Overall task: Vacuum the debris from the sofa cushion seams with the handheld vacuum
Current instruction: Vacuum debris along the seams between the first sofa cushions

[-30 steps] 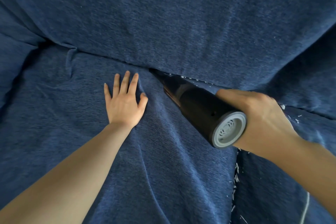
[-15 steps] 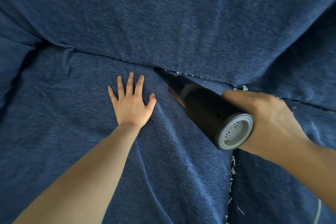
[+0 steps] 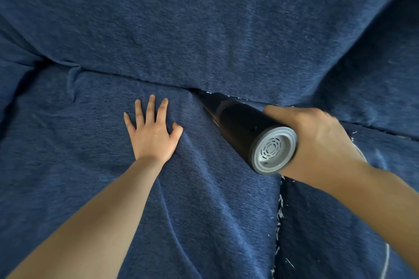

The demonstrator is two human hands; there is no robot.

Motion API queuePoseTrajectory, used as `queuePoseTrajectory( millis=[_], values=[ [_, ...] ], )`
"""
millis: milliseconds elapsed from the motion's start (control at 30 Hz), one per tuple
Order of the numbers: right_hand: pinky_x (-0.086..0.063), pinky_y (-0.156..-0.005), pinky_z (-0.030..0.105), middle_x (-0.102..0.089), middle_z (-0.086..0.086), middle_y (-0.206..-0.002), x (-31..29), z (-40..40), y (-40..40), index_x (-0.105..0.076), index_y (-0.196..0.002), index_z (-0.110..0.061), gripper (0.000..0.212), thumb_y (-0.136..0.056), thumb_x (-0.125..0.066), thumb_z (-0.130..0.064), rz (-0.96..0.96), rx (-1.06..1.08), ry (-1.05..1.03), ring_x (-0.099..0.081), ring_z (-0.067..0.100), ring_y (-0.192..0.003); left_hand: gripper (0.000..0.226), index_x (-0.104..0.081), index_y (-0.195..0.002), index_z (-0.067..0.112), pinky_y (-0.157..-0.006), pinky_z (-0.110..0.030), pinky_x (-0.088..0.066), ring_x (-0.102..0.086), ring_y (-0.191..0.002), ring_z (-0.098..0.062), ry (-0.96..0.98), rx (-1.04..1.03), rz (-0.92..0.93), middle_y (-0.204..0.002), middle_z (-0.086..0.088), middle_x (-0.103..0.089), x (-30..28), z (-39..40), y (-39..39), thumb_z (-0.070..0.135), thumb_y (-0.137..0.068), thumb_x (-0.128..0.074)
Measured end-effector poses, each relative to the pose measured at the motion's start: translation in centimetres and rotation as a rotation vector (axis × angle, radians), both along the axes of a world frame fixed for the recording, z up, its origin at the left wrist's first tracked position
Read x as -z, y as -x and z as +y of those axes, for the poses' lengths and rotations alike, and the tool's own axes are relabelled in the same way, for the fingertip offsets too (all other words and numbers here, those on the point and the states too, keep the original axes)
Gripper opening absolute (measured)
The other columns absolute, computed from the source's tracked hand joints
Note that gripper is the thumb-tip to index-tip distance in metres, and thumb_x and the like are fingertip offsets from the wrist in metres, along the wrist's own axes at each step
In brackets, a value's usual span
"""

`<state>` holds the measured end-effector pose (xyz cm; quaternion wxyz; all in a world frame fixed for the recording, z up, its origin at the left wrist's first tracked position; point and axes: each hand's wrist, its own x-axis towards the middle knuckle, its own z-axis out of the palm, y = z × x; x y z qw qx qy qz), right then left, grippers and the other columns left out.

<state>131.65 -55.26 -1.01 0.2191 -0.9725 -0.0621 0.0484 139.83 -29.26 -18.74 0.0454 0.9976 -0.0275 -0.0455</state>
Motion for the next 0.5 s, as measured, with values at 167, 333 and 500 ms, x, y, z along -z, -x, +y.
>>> queuePoseTrajectory(
  millis=[167, 333, 500],
  values=[
    [-0.035, -0.045, 0.023, -0.045, -0.009, -0.053, -1.2, -1.1, 1.3, -0.042, -0.065, -0.023, 0.029, -0.06, -0.046, -0.051, -0.008, -0.037, 0.03, -0.048, 0.021, -0.044, 0.066, -0.024, -0.153, 0.028, -0.119, -0.059, 0.001, 0.001, -0.15, -0.032, 0.025, -0.004, 0.006, -0.164, 0.006, -0.009, -0.6, -0.5, 0.5, 0.052, -0.091, -0.028],
    [-0.044, -0.042, 0.032, -0.047, -0.007, -0.051, -2.0, -2.3, 2.2, -0.048, -0.063, -0.02, 0.028, -0.061, -0.047, -0.048, -0.012, -0.014, 0.015, -0.049, 0.021, -0.043, 0.072, -0.023, -0.153, 0.031, -0.118, -0.059, 0.002, 0.0, -0.15, -0.034, 0.049, -0.004, 0.011, -0.162, 0.006, -0.017, -0.5, -2.7, 2.1, 0.063, -0.088, -0.021],
    [-0.033, -0.046, 0.024, -0.046, -0.008, -0.051, -0.8, -1.6, 1.5, -0.04, -0.065, -0.023, 0.029, -0.06, -0.047, -0.051, -0.014, -0.011, 0.041, -0.048, 0.022, -0.043, 0.071, -0.026, -0.152, 0.028, -0.118, -0.06, -0.001, -0.004, -0.15, -0.035, 0.038, -0.018, -0.007, -0.161, 0.003, -0.021, 0.0, -3.0, 2.4, 0.061, -0.089, -0.025]
  ],
)
